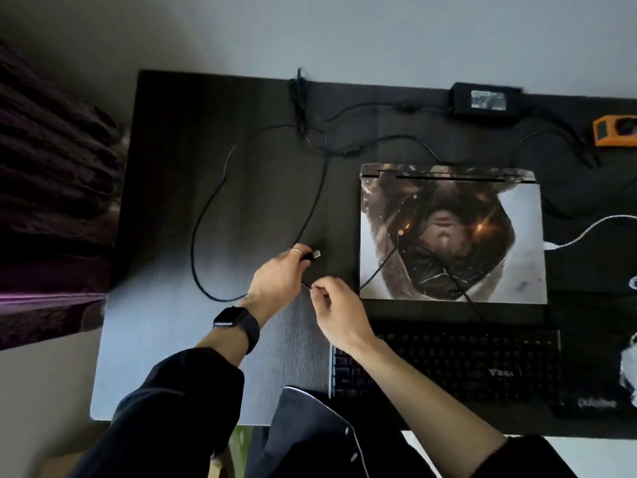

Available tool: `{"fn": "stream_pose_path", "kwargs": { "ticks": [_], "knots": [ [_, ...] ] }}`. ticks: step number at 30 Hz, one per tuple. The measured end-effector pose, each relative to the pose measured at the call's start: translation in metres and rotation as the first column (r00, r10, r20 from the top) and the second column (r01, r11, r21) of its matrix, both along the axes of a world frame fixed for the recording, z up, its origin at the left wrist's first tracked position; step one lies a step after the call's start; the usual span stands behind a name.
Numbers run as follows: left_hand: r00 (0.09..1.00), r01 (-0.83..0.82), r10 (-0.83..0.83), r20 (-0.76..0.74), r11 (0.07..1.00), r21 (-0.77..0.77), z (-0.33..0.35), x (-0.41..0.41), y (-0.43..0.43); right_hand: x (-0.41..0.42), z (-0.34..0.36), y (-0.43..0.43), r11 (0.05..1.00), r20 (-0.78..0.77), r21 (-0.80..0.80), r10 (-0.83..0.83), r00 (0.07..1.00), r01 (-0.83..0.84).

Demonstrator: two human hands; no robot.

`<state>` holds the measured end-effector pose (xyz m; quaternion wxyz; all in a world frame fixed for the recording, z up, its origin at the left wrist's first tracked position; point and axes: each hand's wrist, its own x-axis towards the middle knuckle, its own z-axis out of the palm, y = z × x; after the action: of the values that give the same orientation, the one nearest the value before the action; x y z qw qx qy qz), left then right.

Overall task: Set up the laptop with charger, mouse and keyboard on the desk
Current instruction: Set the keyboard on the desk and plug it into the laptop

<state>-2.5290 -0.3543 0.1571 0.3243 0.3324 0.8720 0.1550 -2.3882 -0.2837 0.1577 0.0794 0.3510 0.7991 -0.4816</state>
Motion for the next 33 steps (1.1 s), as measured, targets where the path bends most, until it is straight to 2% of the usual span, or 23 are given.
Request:
{"fn": "stream_pose_path", "kwargs": {
  "ticks": [3,6,9,11,13,17,21,24,28,31,33],
  "knots": [
    [0.995,0.029,-0.03,-0.091,0.999,-0.015,-0.01,0.005,-0.014,0.024,0.002,0.02,0.96,0.084,0.203,0.177,0.981,-0.191],
    [0.99,0.026,-0.023,-0.142,1.0,0.018,-0.018,0.002,-0.026,0.047,0.006,0.039,0.848,0.2,0.386,0.307,0.93,-0.363],
    [0.972,0.031,-0.009,-0.233,0.996,0.087,-0.023,-0.018,-0.034,0.066,0.007,0.05,0.679,0.201,0.633,0.32,0.926,-0.372],
    [0.948,0.052,-0.023,-0.318,0.995,0.081,-0.028,-0.037,-0.03,0.073,0.009,0.051,0.586,0.204,0.727,0.313,0.927,-0.358],
    [0.915,0.085,-0.049,-0.401,0.994,0.072,-0.033,-0.052,-0.022,0.075,0.005,0.043,0.538,0.194,0.765,0.332,0.923,-0.354],
    [0.859,0.197,-0.095,-0.503,0.968,0.154,-0.035,-0.053,-0.004,0.065,-0.014,0.013,0.636,0.142,0.676,0.383,0.913,-0.372],
    [0.857,0.31,-0.142,-0.495,0.91,0.276,-0.032,-0.024,0.004,0.046,-0.026,0.0,0.766,0.15,0.58,0.236,0.96,-0.279],
    [0.881,0.328,-0.165,-0.443,0.889,0.32,-0.034,-0.007,-0.002,0.036,-0.033,-0.004,0.755,0.126,0.619,0.177,0.976,-0.217],
    [0.919,0.3,-0.169,-0.355,0.886,0.354,-0.045,0.003,-0.005,0.03,-0.032,-0.015,0.677,0.195,0.686,0.18,0.964,-0.265],
    [0.926,0.29,-0.159,-0.342,0.881,0.374,-0.058,0.001,0.002,0.026,-0.032,-0.017,0.695,0.205,0.676,0.145,0.968,-0.247],
    [0.933,0.284,-0.155,-0.325,0.873,0.396,-0.065,0.001,0.009,0.027,-0.033,-0.014,0.734,0.152,0.646,0.147,0.977,-0.211]
  ]
}}
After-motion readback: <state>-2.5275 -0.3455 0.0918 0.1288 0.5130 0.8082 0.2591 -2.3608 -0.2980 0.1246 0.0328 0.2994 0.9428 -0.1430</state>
